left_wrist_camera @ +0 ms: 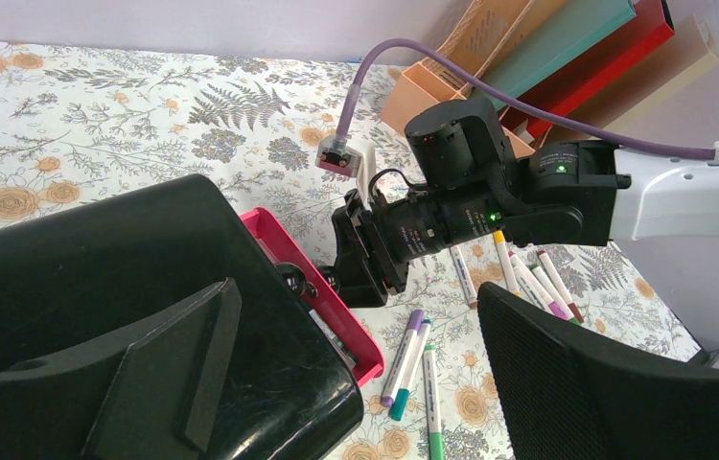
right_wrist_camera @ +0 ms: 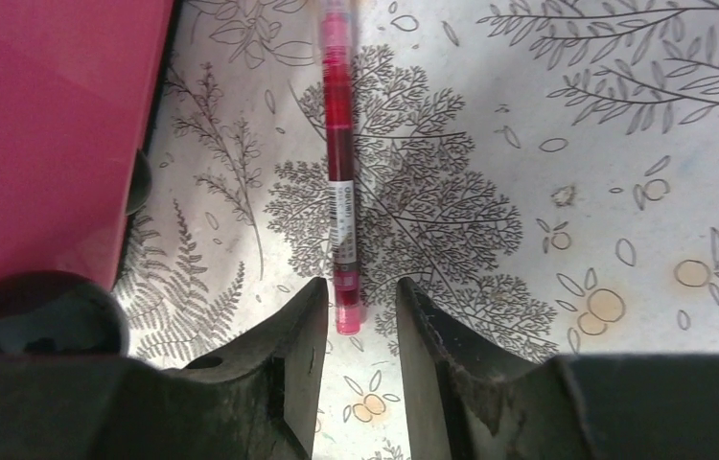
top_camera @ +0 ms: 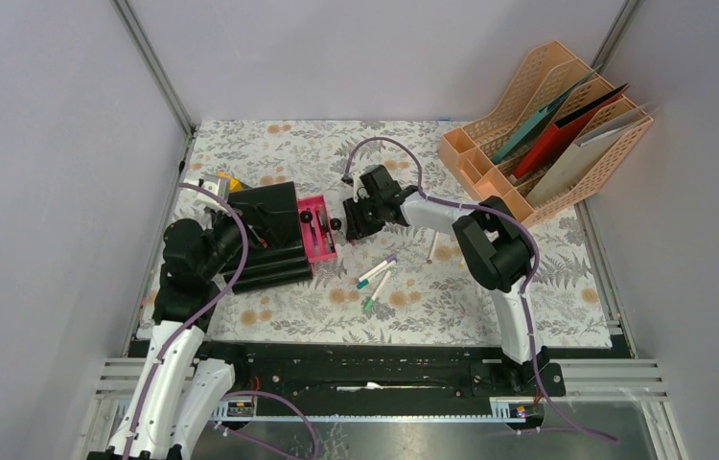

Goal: Organize the desk
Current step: Pick up the stationery from the center of the board.

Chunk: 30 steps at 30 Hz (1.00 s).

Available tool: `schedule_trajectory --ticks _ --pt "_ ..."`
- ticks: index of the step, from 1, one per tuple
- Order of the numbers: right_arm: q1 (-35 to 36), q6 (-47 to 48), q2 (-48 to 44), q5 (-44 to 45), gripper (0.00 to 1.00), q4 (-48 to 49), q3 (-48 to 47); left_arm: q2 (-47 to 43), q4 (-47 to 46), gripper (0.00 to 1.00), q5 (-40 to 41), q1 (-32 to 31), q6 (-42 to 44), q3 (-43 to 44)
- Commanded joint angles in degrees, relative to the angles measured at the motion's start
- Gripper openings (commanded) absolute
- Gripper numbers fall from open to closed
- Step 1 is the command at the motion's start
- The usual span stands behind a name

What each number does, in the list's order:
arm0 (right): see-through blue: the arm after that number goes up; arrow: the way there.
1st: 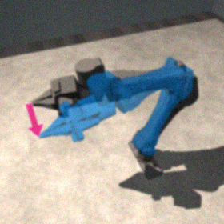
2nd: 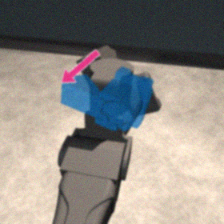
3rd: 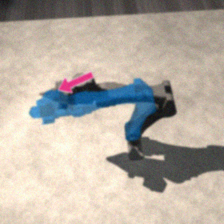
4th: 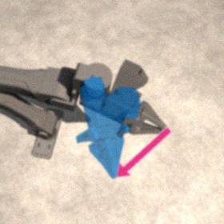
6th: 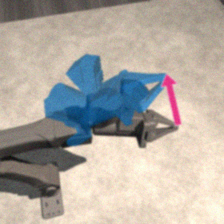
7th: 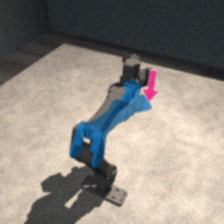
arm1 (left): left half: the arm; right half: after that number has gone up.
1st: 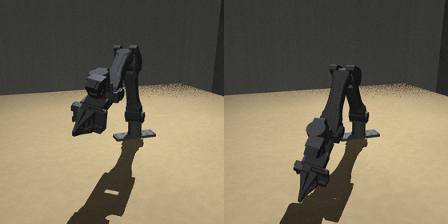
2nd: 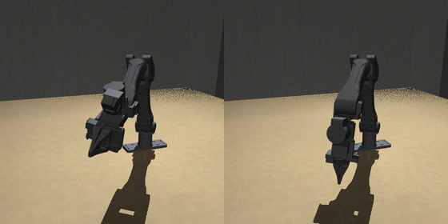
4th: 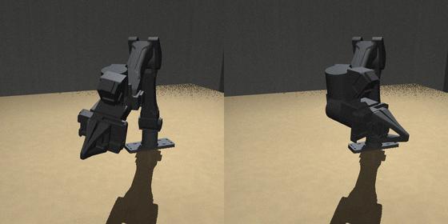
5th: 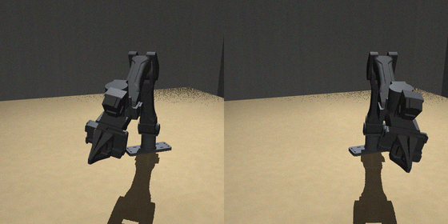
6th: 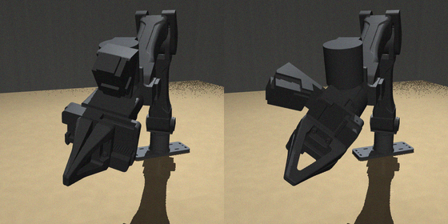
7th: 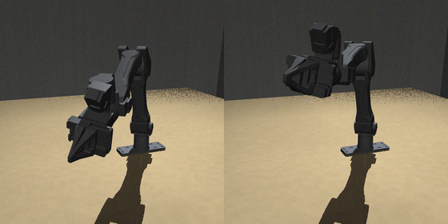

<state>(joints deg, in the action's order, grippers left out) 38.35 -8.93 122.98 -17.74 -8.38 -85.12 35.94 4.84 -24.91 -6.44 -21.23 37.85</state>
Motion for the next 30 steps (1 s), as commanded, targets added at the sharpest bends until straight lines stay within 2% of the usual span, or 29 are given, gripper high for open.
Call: schedule_trajectory --ticks 1,8,22,25,30 --pt "0.08 -2.47 1.32 -3.58 0.40 -0.58 -1.89 -0.90 -3.11 0.99 -1.29 0.37 -0.12 0.04" --pt "2.00 1.17 3.56 4.14 0.37 -4.09 -2.89 -0.99 -3.22 0.99 -1.08 0.37 -0.12 0.04" --pt "2.61 8.63 1.32 18.05 0.26 -8.35 -0.61 -1.09 -3.21 0.99 -1.24 0.37 -0.12 0.11" --pt "2.24 12.40 0.25 22.22 0.24 -9.01 0.28 -1.01 -3.25 0.99 -1.34 0.37 -0.12 0.07" --pt "-0.40 15.44 -1.00 24.43 0.20 -9.02 1.22 -0.90 -3.31 0.99 -1.37 0.37 -0.17 0.04"
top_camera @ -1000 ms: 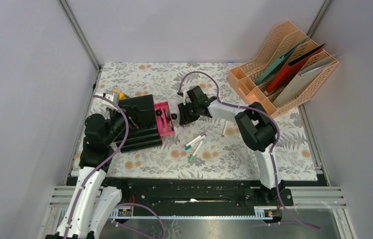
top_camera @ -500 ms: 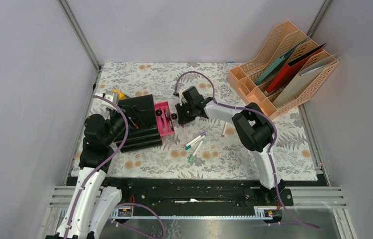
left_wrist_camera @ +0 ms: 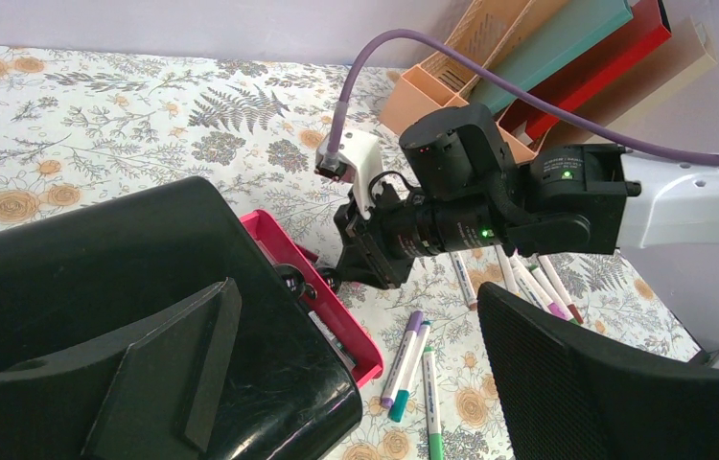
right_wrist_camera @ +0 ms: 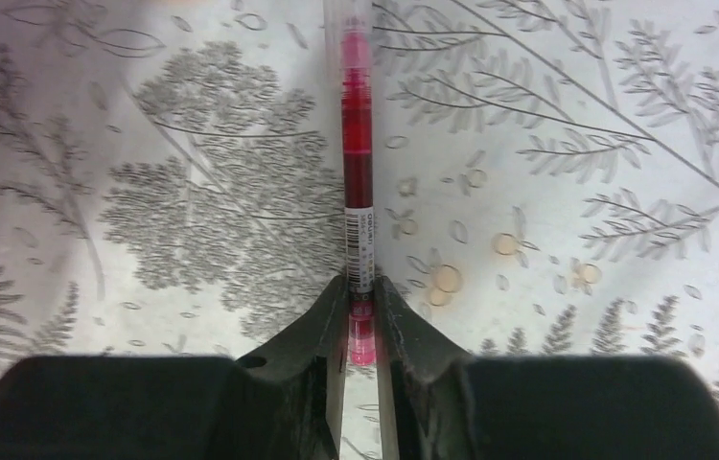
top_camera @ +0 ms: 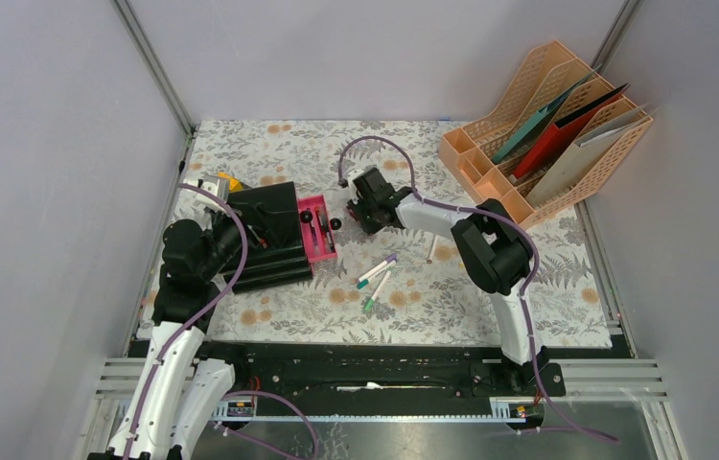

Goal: Organize the desk
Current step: Pick up the stationery from the center of the board, then place the stationery in the drawer.

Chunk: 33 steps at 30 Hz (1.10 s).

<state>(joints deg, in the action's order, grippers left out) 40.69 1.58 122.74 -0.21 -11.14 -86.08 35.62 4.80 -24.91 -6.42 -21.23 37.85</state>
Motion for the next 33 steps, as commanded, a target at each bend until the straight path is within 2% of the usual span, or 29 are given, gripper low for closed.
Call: schedule_trajectory --ticks 1,4,9,12,14,17,19,24,33 --pt "-3.32 5.84 -0.76 7.34 0.19 -6.27 2.15 -0.61 -3.21 0.99 -1.38 0.35 -0.21 0.04" --pt "-4.30 8.66 -0.21 9.21 0.20 -6.27 1.79 -0.64 -3.30 0.99 -1.51 0.35 -0.21 0.06" --pt "-4.93 9.59 0.94 7.52 0.34 -6.38 0.42 -0.73 -3.30 0.99 -1.55 0.39 -0.21 0.04" --pt "-5.24 9.37 2.34 5.16 0.35 -7.31 -1.07 -0.89 -3.23 0.99 -1.55 0.41 -0.21 0.08" --pt "-5.26 9.33 2.94 3.90 0.29 -7.89 -1.76 -0.96 -3.20 0.99 -1.55 0.43 -0.21 -0.01" --pt "-5.26 9.74 2.88 3.78 0.09 -7.98 -1.66 -0.95 -3.27 0.99 -1.55 0.43 -0.21 -0.01" --pt "-5.52 10.09 2.16 3.90 0.01 -7.87 -1.27 -1.03 -3.26 0.99 -1.62 0.44 -0.24 0.04" --pt "-7.88 9.20 -4.81 -0.35 0.00 -6.07 1.16 -1.33 -3.19 0.99 -1.55 0.39 -0.21 -0.03" --pt "-11.76 1.04 -19.31 -23.77 0.00 -1.93 5.92 -1.68 -3.13 0.99 -1.42 0.44 -0.21 0.04"
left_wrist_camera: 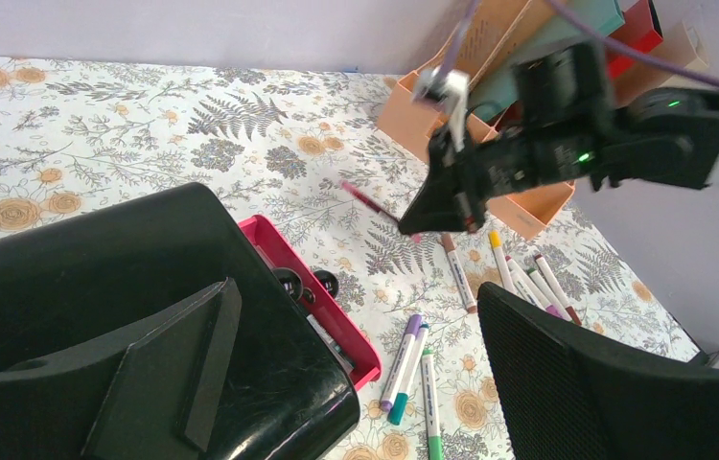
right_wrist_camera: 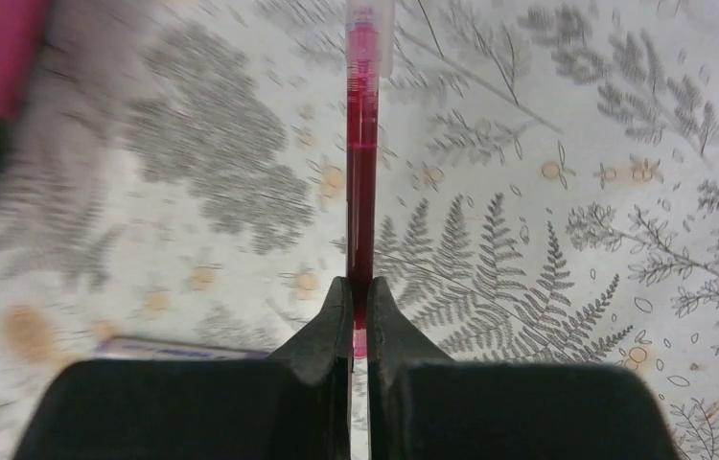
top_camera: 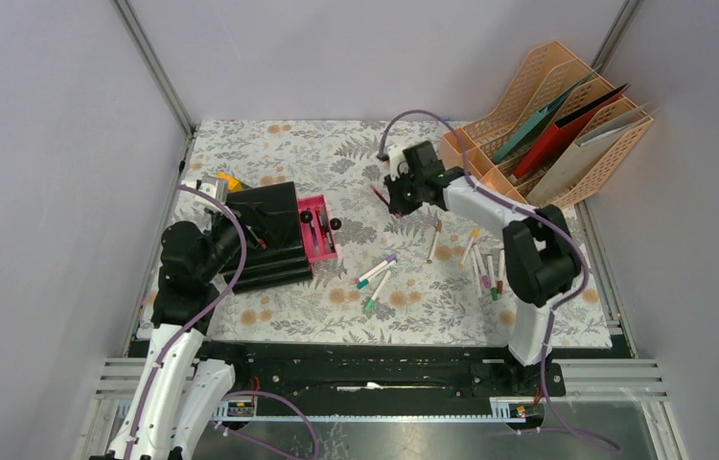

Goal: Organize the desk
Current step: Place the stationery in the drawer.

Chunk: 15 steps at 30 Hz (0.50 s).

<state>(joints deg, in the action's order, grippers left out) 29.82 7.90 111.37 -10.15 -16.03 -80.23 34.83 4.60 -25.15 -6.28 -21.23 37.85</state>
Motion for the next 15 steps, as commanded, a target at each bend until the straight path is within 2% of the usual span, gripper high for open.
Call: schedule_trajectory --ticks 1,8,15 --pt "-1.06 -6.65 -8.63 -16.04 0.00 3.24 0.11 -0.96 -2.94 0.99 -1.09 0.31 -0.21 0.08" --pt "-0.44 -23.56 -8.81 -33.29 0.00 12.07 1.54 -0.93 -2.82 0.99 -0.43 0.31 -0.04 0.08" --pt "2.31 -37.13 -1.80 -37.96 0.00 19.01 -2.26 -0.50 -2.51 0.99 0.27 0.39 0.05 -0.02"
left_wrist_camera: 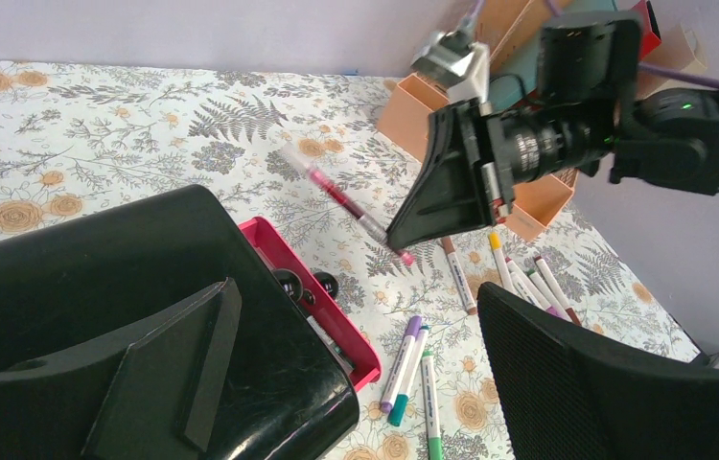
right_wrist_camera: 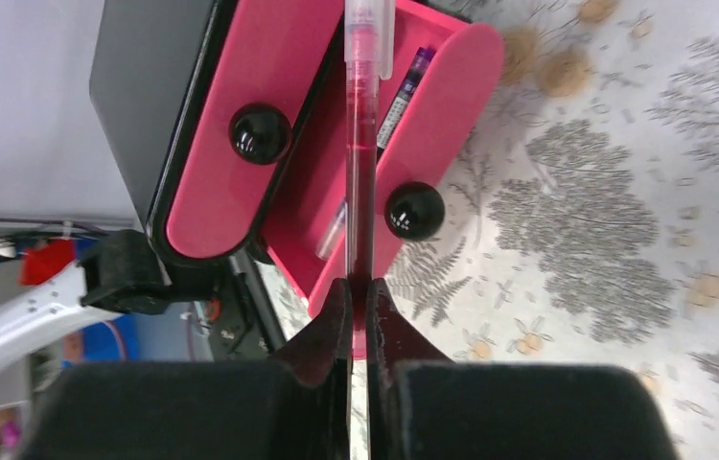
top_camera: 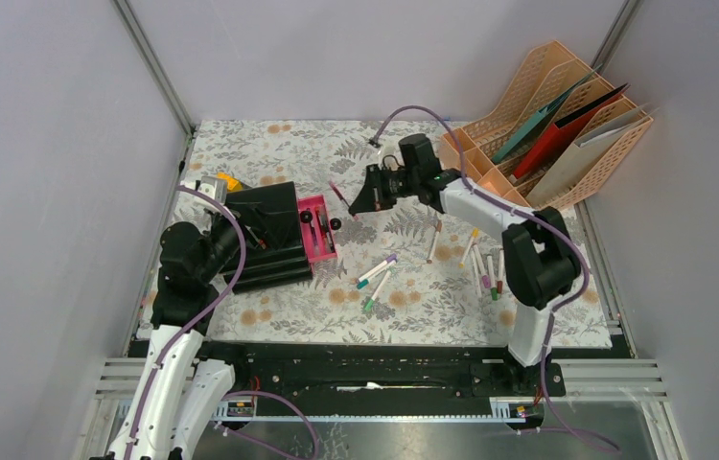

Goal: Organize the desk
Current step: Place the stationery in the drawer.

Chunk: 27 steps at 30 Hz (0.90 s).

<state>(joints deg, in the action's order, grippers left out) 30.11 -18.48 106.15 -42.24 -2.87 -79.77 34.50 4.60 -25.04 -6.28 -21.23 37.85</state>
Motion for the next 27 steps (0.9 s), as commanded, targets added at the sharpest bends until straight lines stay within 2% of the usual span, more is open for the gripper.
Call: schedule_trajectory --ticks 1,8,14,19,27 --pt "2.44 -12.07 4.19 -5.61 0.00 6.18 -3.17 -0.13 -2.52 0.99 0.16 0.39 0.05 0.02" --pt "4.42 -22.50 5.72 -0.57 0.00 9.93 -0.93 -0.18 -2.50 0.99 0.14 0.48 0.14 -0.05" --pt "5.87 -27.25 4.63 3.79 0.00 9.71 0.62 0.06 -2.58 0.99 -0.25 0.61 0.05 -0.04" --pt "6.52 -28.01 5.53 7.15 0.01 7.86 -0.45 0.21 -2.67 0.99 -0.20 0.75 0.04 0.02" --pt "8.50 -27.37 5.94 7.43 0.02 7.01 -0.60 0.30 -2.69 0.99 -0.38 0.92 -0.03 0.00"
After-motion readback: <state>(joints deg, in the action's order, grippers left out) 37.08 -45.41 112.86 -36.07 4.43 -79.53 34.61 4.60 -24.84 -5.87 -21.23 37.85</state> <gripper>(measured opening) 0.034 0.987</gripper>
